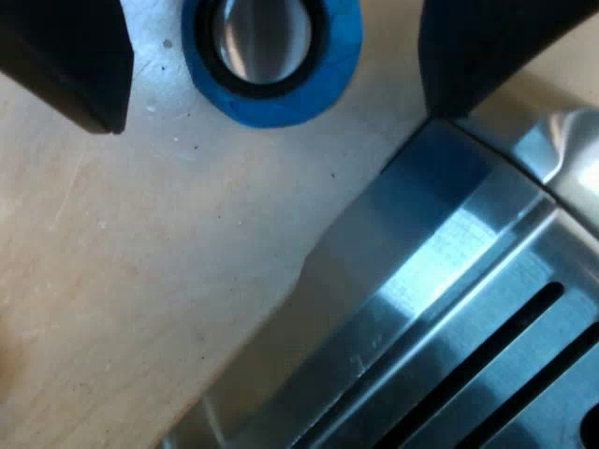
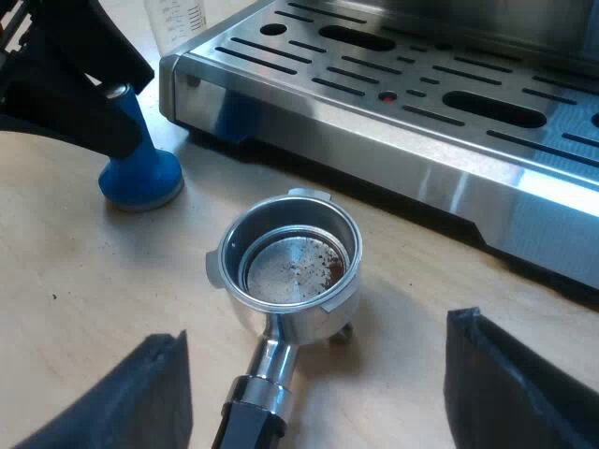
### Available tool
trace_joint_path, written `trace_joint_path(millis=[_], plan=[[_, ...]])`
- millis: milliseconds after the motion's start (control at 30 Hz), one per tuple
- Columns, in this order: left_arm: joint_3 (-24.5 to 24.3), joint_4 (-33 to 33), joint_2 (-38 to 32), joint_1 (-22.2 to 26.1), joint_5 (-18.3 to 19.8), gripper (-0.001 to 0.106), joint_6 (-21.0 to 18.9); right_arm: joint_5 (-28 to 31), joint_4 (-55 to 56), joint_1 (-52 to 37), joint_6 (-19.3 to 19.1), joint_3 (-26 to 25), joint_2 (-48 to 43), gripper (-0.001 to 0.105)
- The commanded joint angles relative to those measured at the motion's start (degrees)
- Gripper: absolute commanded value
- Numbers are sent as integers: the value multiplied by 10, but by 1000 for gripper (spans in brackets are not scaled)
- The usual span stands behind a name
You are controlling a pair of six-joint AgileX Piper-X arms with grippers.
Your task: Grind coffee beans and then tamp
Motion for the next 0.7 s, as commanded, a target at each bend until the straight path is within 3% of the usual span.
trace_joint_path(millis=[33,200,367,700], plan=[[-1,2,-22,0,-8,66,-21,2,-3,-3,-3,-1,-2,59],[-1,12,-74,0,-8,66,-22,3,-3,-3,3,-1,-2,59],[-1,33,-150,0,-8,66,-22,0,-2,-3,33,-18,-2,59],[-5,112,-317,0,-6,66,-35,-5,93,-3,28,-114,-2,59]])
